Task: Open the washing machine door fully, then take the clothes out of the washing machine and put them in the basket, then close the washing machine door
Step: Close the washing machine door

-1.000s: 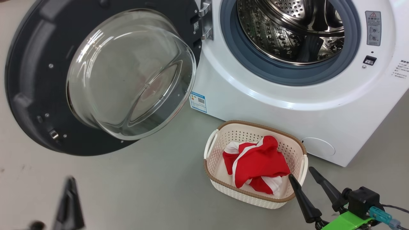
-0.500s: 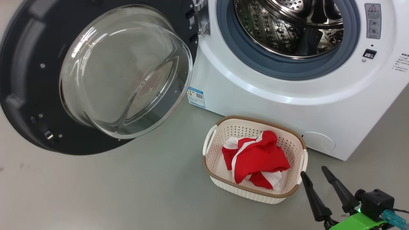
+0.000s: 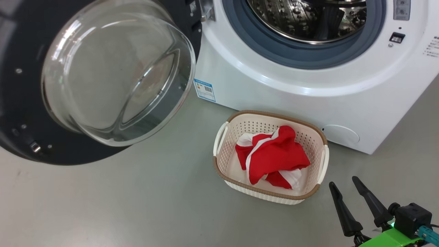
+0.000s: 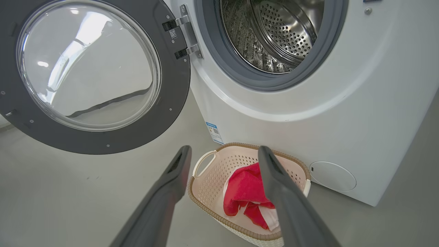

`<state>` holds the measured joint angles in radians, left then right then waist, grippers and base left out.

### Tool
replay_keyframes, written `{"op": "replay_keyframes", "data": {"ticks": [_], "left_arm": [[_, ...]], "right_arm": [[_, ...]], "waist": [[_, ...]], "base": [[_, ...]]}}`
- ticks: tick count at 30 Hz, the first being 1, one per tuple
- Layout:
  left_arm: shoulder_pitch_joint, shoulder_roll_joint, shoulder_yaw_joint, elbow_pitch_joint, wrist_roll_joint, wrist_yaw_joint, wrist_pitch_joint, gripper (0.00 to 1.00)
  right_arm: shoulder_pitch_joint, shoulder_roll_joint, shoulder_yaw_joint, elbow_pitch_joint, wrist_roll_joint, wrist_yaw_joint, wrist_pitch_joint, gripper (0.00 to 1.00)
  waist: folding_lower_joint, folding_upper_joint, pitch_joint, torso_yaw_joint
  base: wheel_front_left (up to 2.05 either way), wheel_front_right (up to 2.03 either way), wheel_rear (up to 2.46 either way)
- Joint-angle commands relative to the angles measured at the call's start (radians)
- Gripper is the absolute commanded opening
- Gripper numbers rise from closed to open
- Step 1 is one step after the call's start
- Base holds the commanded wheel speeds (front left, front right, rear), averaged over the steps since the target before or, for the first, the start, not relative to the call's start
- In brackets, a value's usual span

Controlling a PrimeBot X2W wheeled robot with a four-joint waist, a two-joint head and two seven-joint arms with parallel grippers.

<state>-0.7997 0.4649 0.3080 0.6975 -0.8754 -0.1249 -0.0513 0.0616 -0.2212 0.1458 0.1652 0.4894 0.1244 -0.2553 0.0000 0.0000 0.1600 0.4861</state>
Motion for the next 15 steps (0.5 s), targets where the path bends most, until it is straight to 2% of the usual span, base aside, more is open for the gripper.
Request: {"op": "replay_keyframes", "data": {"ticks": [1, 4, 7, 15], "left_arm": [[-0.034, 0.087, 0.002, 0.002, -0.022, -0.006, 0.028, 0.00], [-0.059, 0.106, -0.021, 0.072, -0.090, -0.006, 0.107, 0.00], [-0.071, 0.117, -0.053, 0.127, -0.152, -0.006, 0.233, 0.00], [-0.079, 0.144, -0.083, 0.200, -0.234, -0.006, 0.377, 0.00]], "right_arm": [[-0.028, -0.019, 0.022, -0.026, -0.011, 0.006, -0.006, 1.00], [-0.034, -0.024, 0.026, -0.027, -0.012, 0.006, -0.006, 1.00], [-0.039, -0.029, 0.034, -0.028, -0.012, 0.006, -0.006, 1.00], [-0.046, -0.035, 0.038, -0.030, -0.009, 0.006, -0.006, 1.00]], "waist": [[0.0000, 0.0000, 0.020, -0.013], [0.0000, 0.0000, 0.035, -0.019], [0.0000, 0.0000, 0.047, -0.027], [0.0000, 0.0000, 0.072, -0.041]], "base": [[0.00, 0.00, 0.00], [0.00, 0.00, 0.00], [0.00, 0.00, 0.00], [0.00, 0.00, 0.00]]}}
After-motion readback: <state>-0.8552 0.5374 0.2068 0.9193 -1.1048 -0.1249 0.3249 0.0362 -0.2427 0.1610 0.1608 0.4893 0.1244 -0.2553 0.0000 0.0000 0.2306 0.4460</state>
